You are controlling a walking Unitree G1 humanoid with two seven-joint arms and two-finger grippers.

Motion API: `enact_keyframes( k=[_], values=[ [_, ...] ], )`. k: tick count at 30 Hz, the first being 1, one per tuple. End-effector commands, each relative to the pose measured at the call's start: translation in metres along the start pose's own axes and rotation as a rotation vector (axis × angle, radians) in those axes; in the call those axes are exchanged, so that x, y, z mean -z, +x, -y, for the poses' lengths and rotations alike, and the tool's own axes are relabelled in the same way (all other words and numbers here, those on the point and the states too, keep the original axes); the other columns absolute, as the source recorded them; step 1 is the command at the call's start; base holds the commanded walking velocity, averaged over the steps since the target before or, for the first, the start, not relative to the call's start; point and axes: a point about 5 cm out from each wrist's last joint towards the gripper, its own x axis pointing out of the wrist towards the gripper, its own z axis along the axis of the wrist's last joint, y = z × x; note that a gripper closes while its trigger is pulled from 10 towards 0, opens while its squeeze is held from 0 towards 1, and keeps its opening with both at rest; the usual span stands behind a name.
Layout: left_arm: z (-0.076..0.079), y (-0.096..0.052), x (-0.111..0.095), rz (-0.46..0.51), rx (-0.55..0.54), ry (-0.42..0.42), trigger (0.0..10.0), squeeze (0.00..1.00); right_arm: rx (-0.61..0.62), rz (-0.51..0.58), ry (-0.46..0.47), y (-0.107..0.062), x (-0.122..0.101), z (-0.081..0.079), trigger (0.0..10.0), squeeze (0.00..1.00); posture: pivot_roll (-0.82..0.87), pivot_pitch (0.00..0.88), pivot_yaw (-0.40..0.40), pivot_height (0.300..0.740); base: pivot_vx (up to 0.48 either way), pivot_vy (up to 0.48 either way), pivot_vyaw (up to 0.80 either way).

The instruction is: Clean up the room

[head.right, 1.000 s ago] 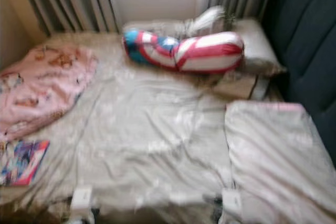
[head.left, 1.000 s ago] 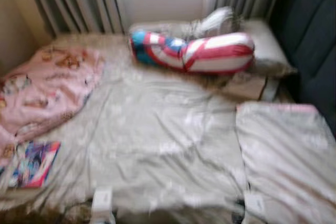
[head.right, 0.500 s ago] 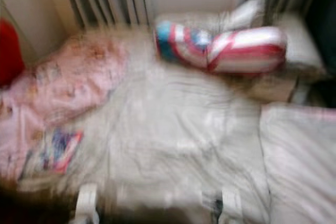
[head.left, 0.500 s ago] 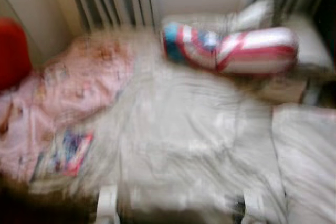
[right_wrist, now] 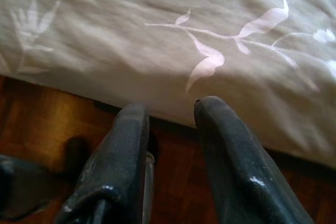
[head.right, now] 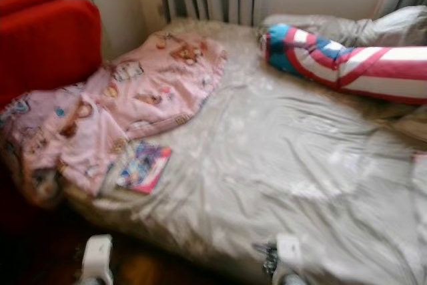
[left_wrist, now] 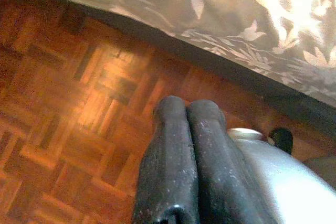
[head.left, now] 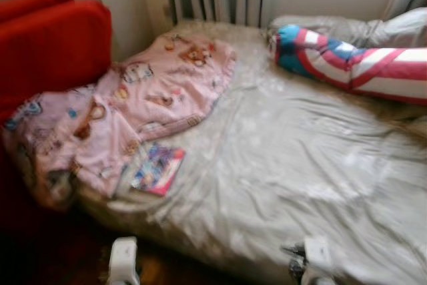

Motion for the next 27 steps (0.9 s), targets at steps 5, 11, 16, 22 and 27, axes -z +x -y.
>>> enact_keyframes(
  k=[5, 11, 16, 22, 27],
  values=[
    [-0.002, -0.001, 0.003, -0.009, -0.005, 0.003, 10.0, 0.0, 0.006, -0.01, 0.013, -0.001, 0.004, 0.003, 10.0, 0.0, -0.07, 0.078, -0.008, 0.74, 0.0, 0.439, 0.0],
    [0.005, 0.0, 0.004, -0.006, 0.003, 0.005, 10.0, 0.0, 0.012, -0.006, 0.03, 0.0, 0.002, 0.003, 10.0, 0.0, -0.07, 0.078, -0.009, 0.74, 0.0, 0.439, 0.0],
    [0.005, 0.0, 0.003, -0.006, 0.005, 0.005, 10.0, 0.0, 0.006, 0.004, 0.032, 0.001, -0.002, 0.0, 10.0, 0.0, -0.07, 0.077, -0.009, 0.74, 0.0, 0.438, 0.0],
    [0.006, 0.0, 0.002, -0.003, 0.005, 0.002, 10.0, 0.0, 0.011, 0.002, 0.032, 0.0, -0.002, 0.0, 10.0, 0.0, -0.06, 0.079, -0.013, 0.74, 0.0, 0.437, 0.0],
    [0.006, 0.0, 0.003, -0.002, 0.005, 0.001, 10.0, 0.0, 0.011, 0.0, 0.033, 0.0, 0.0, 0.002, 10.0, 0.0, -0.07, 0.078, -0.012, 0.74, 0.0, 0.44, 0.0]
  ],
)
